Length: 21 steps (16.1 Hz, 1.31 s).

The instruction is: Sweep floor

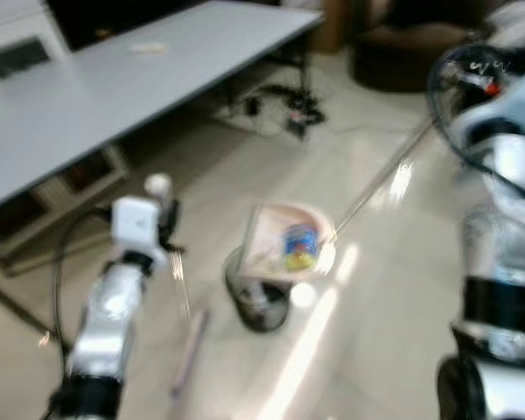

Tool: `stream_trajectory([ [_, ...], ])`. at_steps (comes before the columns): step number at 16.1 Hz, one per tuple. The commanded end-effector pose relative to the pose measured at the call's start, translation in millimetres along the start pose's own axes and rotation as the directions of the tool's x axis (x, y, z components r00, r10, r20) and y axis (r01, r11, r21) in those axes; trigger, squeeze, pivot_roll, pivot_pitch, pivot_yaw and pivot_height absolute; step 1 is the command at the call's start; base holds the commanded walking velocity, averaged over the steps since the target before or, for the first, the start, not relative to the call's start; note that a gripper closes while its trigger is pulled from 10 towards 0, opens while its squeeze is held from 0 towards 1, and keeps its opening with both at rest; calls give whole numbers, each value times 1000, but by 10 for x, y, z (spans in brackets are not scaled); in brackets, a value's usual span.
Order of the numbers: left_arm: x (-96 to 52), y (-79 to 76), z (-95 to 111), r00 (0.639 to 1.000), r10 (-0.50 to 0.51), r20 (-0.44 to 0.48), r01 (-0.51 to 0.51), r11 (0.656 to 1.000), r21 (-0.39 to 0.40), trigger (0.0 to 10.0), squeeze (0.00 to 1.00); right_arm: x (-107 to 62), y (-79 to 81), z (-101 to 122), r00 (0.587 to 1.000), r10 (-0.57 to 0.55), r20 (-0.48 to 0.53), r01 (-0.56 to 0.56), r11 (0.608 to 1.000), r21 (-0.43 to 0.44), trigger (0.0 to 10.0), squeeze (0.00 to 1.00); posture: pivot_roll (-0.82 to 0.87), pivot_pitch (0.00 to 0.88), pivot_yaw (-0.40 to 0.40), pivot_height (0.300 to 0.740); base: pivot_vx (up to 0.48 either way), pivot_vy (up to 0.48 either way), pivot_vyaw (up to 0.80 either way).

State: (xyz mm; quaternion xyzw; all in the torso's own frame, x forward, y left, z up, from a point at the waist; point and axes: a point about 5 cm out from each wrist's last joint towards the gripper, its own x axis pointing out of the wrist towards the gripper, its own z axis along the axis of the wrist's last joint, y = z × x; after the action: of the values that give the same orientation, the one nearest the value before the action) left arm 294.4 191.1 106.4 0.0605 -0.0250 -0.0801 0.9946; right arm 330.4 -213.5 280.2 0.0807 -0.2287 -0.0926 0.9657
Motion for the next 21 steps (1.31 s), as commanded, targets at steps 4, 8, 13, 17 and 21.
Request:
stream_trajectory([
  [4,20,105,111,999,14,38,-15,999,36,10000,0,25,100,145,997,11,74,-15,998,57,10000,0,-8,0,69,740,412,0,0],
  [8,19,78,88,1000,-4,25,3,1000,21,10000,0,22,34,164,996,-23,84,17,998,67,10000,0,-10,2,74,740,103,0,0],
  [13,31,69,55,1000,-21,5,20,1000,19,10000,0,16,18,160,996,-25,88,20,998,56,10000,0,-10,0,76,740,0,0,0],
  [17,33,52,46,1000,-30,1,30,999,15,10000,0,20,-26,163,994,-34,105,32,999,22,10000,0,-10,0,77,740,0,0,0],
  [21,76,67,72,1000,-28,1,28,999,23,10000,0,71,74,95,989,69,134,-61,996,-60,10000,0,-3,8,78,740,0,0,0],
])
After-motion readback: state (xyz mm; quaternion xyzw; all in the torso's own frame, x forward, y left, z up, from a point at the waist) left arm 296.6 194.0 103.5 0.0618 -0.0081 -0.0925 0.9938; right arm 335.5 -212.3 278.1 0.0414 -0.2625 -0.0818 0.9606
